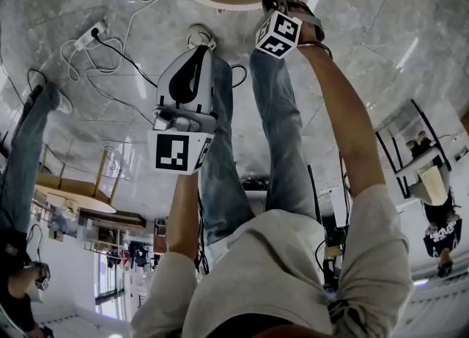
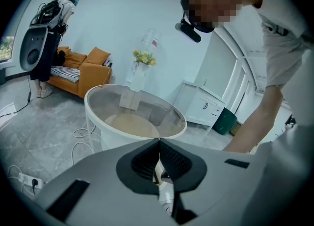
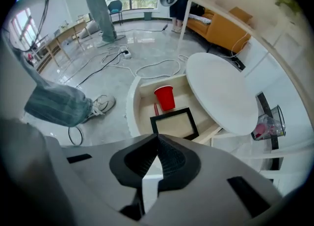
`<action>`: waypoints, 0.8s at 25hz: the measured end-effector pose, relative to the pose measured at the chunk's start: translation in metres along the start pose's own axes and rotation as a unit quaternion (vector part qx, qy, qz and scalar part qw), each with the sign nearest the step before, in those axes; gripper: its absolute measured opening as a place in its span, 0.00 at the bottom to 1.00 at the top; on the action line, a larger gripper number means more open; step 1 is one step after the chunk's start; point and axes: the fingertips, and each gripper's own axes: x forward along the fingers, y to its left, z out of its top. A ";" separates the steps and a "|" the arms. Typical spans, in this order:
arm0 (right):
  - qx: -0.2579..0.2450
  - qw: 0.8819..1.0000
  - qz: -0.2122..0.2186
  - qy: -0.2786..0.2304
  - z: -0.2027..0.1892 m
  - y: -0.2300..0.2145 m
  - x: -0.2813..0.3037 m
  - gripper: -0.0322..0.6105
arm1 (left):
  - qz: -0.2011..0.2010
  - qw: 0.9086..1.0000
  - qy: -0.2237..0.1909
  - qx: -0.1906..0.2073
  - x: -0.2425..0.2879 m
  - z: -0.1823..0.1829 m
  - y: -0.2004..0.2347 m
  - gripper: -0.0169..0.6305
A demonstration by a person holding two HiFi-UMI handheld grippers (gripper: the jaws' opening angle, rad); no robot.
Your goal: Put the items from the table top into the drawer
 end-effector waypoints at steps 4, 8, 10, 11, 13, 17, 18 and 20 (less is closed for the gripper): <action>0.071 0.996 -0.009 -0.045 0.009 -0.005 -0.025 0.09 | -0.010 1.000 0.000 0.007 0.003 0.008 -0.012 0.05; 0.157 0.981 -0.023 -0.107 0.025 -0.012 -0.063 0.09 | -0.014 1.000 0.000 0.014 0.001 0.015 -0.017 0.05; 0.199 0.970 -0.028 -0.139 0.029 -0.016 -0.088 0.09 | -0.016 1.000 0.000 0.018 0.000 0.020 -0.021 0.05; 0.215 0.964 -0.030 -0.154 0.031 -0.018 -0.102 0.09 | -0.017 1.000 0.000 0.021 0.000 0.024 -0.023 0.05; 0.244 0.952 -0.037 -0.182 0.033 -0.022 -0.131 0.09 | -0.022 0.999 -0.002 0.029 -0.001 0.034 -0.027 0.05; 0.301 0.923 -0.057 -0.232 0.034 -0.038 -0.193 0.09 | -0.027 0.999 -0.006 0.045 -0.006 0.061 -0.033 0.05; 0.317 0.915 -0.065 -0.242 0.034 -0.044 -0.210 0.09 | -0.026 0.998 -0.008 0.049 -0.008 0.068 -0.035 0.05; 0.346 0.899 -0.077 -0.259 0.035 -0.057 -0.245 0.09 | -0.024 0.998 -0.012 0.057 -0.012 0.084 -0.039 0.05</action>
